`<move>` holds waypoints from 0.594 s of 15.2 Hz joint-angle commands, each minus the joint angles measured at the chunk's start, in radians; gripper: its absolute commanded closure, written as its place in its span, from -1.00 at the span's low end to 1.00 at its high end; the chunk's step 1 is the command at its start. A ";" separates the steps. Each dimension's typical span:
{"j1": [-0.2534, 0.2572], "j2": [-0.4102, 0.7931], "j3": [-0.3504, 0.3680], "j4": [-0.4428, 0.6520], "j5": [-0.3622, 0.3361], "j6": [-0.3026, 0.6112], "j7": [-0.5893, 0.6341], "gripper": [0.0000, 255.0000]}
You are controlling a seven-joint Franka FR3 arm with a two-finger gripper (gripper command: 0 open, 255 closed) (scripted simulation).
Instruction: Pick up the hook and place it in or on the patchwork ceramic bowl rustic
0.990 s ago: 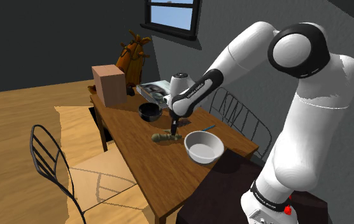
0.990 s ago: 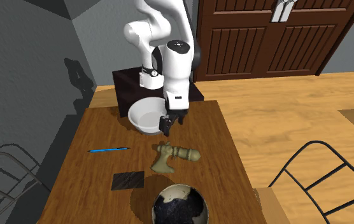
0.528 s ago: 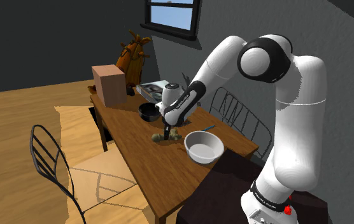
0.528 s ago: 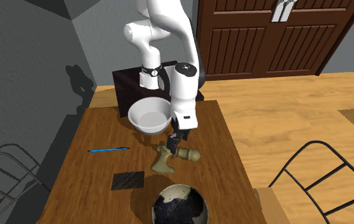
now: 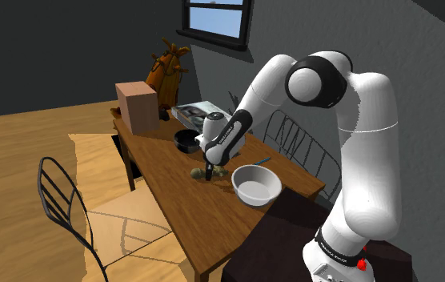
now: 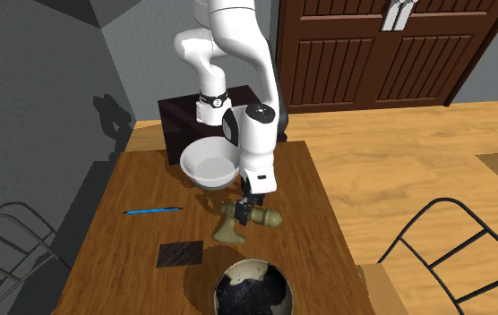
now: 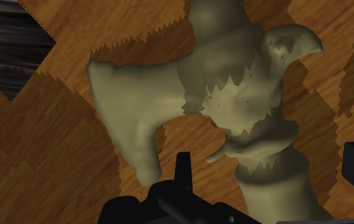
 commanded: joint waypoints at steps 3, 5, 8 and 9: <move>0.000 0.001 0.000 0.001 0.000 0.001 0.000 -1.00; 0.000 0.001 0.000 0.001 0.000 0.001 0.000 -1.00; 0.000 0.001 0.000 0.001 0.000 0.001 0.000 1.00; 0.000 0.001 0.000 0.001 0.000 0.001 0.000 1.00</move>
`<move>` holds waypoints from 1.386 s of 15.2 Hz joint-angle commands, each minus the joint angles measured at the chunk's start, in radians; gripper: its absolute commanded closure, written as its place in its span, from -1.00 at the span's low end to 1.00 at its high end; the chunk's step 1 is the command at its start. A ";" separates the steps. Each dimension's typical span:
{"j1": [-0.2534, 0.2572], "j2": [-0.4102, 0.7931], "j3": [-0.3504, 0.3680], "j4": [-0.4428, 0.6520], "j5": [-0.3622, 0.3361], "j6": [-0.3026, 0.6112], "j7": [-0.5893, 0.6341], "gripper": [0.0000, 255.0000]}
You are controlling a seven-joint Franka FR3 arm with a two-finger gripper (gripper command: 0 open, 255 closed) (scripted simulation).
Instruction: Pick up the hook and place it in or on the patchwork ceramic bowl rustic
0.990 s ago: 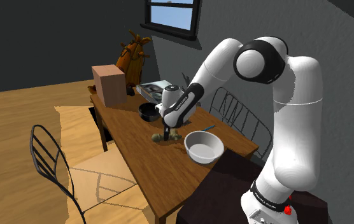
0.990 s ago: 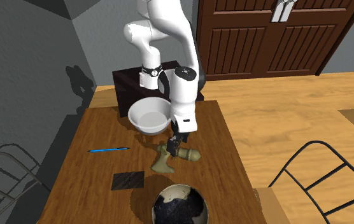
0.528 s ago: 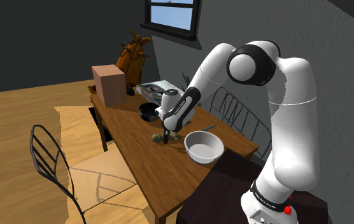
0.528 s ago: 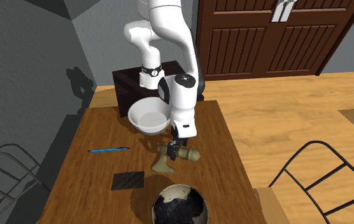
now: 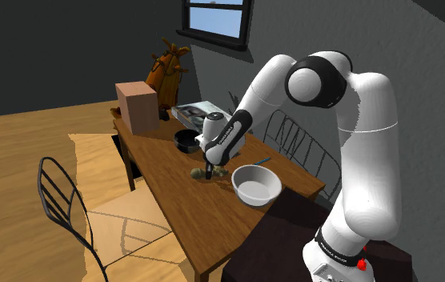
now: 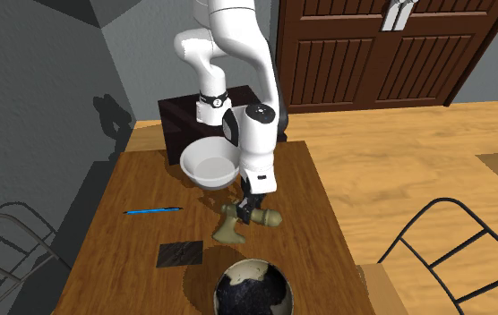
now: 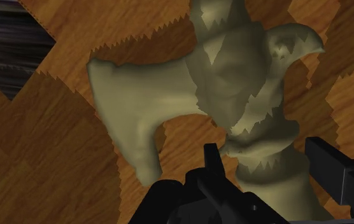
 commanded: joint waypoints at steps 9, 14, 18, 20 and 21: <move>0.001 -0.038 0.000 -0.007 0.000 -0.032 -0.003 1.00; 0.002 -0.100 -0.001 -0.013 -0.001 -0.087 -0.009 1.00; 0.003 -0.147 -0.001 -0.014 0.000 -0.133 -0.013 1.00; 0.004 -0.170 -0.001 -0.013 0.000 -0.156 -0.015 1.00; 0.004 -0.181 -0.002 -0.012 0.000 -0.168 -0.016 1.00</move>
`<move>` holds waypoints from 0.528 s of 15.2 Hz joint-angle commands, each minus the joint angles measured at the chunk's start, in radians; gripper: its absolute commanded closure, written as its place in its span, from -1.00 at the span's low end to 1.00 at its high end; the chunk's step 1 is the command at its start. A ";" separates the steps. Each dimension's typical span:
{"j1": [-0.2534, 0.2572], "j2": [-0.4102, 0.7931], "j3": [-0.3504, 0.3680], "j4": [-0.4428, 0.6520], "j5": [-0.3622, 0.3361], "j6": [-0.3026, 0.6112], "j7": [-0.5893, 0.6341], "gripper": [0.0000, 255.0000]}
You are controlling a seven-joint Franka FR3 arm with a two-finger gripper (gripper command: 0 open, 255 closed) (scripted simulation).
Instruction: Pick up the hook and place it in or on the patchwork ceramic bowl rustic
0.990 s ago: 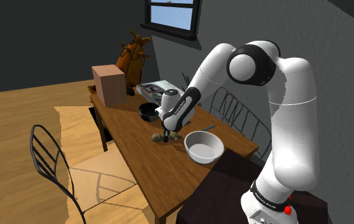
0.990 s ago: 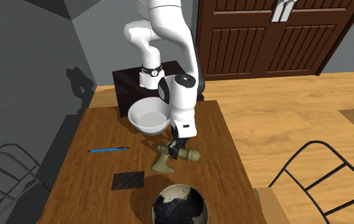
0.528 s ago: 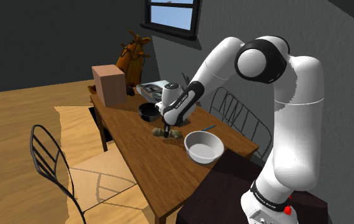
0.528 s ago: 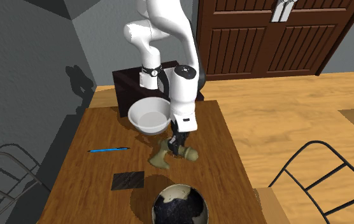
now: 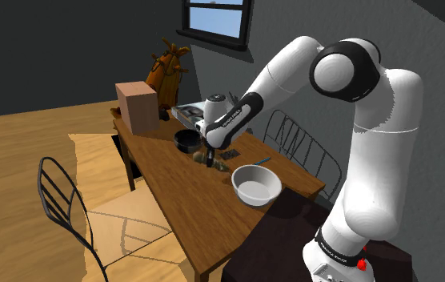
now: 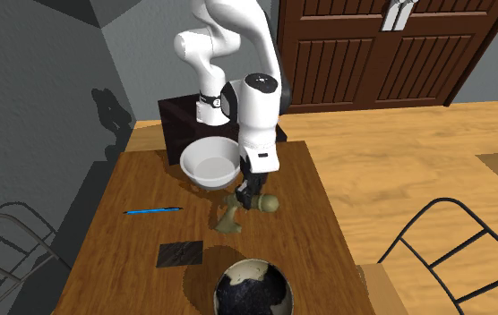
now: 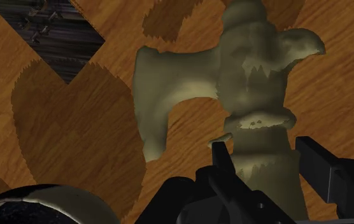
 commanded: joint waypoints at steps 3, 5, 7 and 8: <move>0.002 -0.045 0.000 0.005 0.000 -0.050 -0.004 1.00; 0.002 -0.066 0.000 0.008 0.000 -0.074 -0.006 1.00; 0.003 -0.086 0.000 0.013 0.001 -0.098 -0.008 1.00; 0.003 -0.096 0.000 0.015 0.001 -0.111 -0.009 1.00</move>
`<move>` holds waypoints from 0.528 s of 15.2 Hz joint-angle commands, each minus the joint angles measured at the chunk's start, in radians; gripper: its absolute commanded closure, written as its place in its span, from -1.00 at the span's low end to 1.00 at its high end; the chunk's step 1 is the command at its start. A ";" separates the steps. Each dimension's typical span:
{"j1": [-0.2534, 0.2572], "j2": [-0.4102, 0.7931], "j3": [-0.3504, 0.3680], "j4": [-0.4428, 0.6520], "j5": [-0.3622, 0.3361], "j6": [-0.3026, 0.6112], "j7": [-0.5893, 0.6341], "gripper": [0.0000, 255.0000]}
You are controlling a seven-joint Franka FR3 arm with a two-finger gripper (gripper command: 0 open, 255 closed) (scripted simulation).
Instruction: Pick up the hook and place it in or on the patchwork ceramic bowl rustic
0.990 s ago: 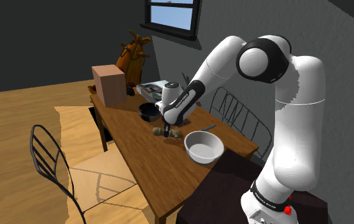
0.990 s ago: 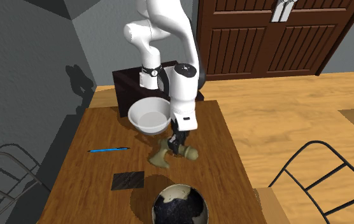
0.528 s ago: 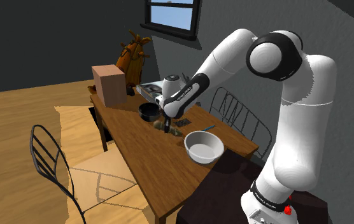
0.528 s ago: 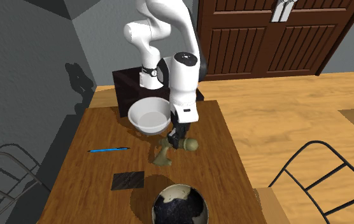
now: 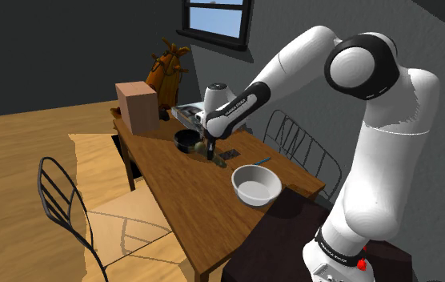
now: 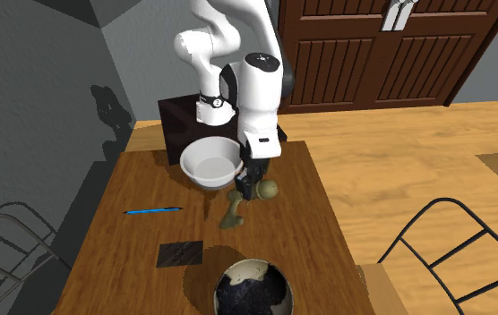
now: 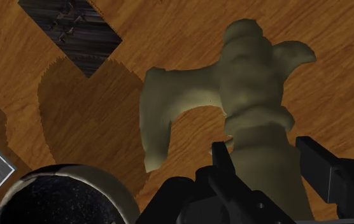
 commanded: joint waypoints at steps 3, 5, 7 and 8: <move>0.001 -0.038 0.000 0.013 0.001 -0.050 -0.005 1.00; 0.001 -0.056 0.000 0.020 0.001 -0.076 -0.007 1.00; 0.002 -0.074 0.001 0.028 0.002 -0.101 -0.009 1.00; 0.002 -0.082 0.001 0.032 0.002 -0.113 -0.010 1.00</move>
